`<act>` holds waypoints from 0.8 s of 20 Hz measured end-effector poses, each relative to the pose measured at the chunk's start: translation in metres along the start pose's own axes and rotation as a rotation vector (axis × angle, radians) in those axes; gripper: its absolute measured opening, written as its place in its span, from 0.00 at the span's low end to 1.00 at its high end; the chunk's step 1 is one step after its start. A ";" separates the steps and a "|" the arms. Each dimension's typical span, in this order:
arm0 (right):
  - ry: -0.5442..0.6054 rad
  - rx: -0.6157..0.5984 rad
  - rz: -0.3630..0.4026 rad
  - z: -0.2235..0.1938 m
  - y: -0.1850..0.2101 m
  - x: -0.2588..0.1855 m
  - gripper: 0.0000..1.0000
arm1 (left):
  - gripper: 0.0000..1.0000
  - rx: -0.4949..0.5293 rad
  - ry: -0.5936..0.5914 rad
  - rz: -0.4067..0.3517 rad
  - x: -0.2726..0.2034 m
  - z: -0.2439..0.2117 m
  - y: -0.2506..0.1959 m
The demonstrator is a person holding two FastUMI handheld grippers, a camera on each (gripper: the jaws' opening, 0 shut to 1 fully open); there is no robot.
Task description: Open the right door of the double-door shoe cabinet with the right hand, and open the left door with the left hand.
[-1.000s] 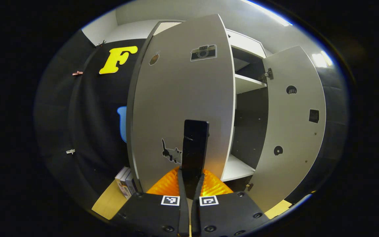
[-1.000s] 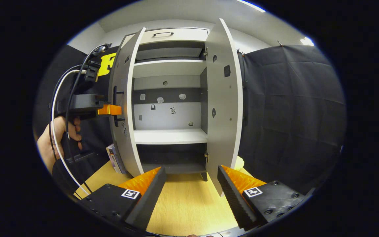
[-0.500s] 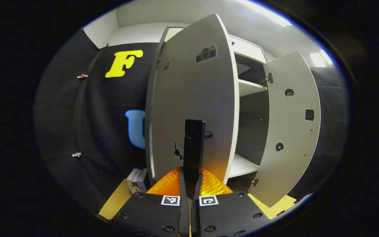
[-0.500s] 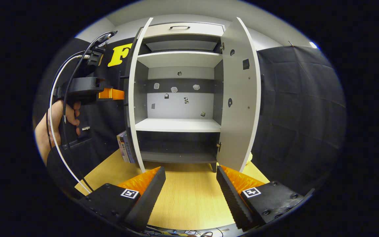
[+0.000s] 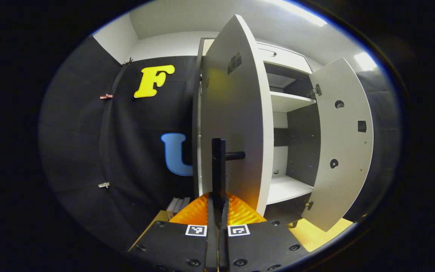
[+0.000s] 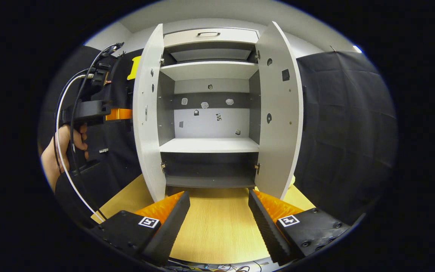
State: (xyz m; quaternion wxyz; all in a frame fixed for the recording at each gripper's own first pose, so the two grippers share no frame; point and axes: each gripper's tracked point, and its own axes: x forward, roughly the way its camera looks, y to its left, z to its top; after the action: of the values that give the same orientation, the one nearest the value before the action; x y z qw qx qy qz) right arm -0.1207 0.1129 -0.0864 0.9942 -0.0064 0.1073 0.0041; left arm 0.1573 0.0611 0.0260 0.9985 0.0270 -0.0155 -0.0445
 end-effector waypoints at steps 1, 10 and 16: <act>0.006 0.000 0.005 -0.002 0.002 -0.001 0.98 | 0.05 0.004 -0.005 0.011 -0.003 0.001 0.009; -0.027 -0.034 0.002 0.012 -0.002 -0.003 0.98 | 0.05 -0.173 -0.016 0.011 -0.017 0.000 0.059; -0.035 -0.038 0.000 0.022 -0.016 -0.002 0.98 | 0.05 -0.136 0.002 0.035 -0.057 0.012 0.061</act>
State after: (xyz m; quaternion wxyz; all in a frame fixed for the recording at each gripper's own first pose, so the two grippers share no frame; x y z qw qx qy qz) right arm -0.1179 0.0971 -0.0638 0.9956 -0.0254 0.0896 0.0063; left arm 0.1055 0.1264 0.0400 0.9987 -0.0411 -0.0120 -0.0277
